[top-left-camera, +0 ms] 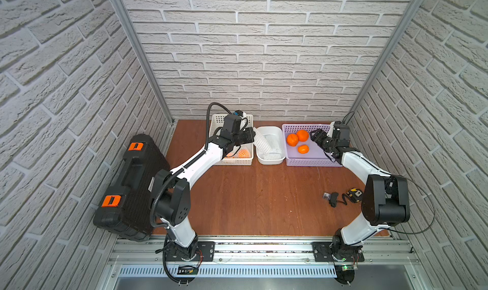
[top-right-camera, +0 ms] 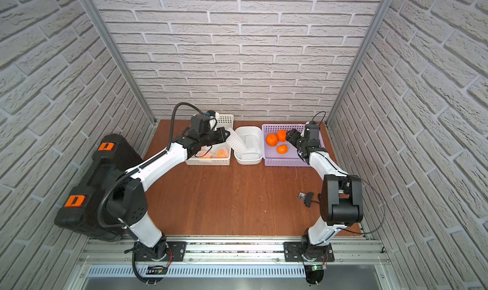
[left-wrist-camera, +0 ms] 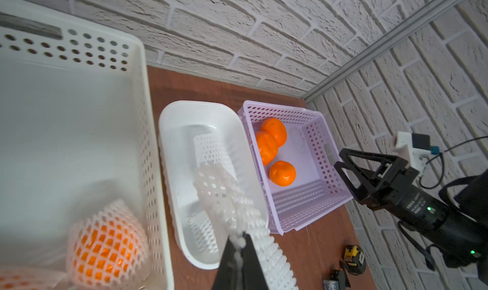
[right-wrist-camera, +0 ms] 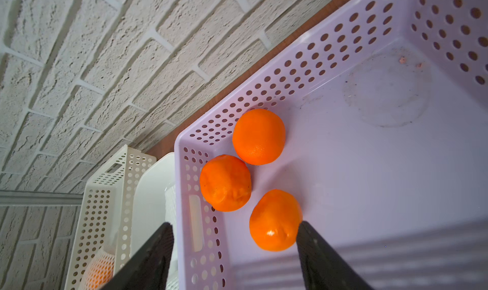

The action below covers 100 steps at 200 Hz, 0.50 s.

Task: Remove foam nets from oranges
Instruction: Place the orange in the basket.

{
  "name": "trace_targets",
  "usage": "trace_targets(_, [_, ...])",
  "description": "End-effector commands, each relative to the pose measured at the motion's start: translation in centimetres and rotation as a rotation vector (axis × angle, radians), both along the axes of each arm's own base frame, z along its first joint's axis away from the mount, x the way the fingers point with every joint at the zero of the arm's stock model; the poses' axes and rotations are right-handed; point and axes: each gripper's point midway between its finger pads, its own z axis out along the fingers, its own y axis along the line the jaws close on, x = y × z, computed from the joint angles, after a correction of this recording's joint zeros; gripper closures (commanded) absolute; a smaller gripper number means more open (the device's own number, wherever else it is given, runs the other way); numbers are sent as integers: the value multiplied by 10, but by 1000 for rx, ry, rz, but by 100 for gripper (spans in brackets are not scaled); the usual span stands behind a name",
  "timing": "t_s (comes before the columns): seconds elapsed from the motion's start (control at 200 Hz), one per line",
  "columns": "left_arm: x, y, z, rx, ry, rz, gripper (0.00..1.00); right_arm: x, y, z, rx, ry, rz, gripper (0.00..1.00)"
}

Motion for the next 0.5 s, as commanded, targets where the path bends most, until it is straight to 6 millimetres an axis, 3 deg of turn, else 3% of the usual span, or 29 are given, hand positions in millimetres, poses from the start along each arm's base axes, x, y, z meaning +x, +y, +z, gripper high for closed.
trace_targets(0.0, [10, -29, 6, 6, -60, -142, 96, -13, 0, 23, 25, -79, -17, 26])
trace_targets(0.2, [29, -71, 5, -22, -102, -356, 96, -59, 10, 27, 46, -107, -16, 31])
trace_targets(0.285, [41, -81, 0, -30, -105, -423, 96, -80, 10, 24, 24, -95, -19, 31])
trace_targets(0.495, [55, -98, -54, -43, 44, -544, 92, -113, 19, 30, -21, -92, 30, 31])
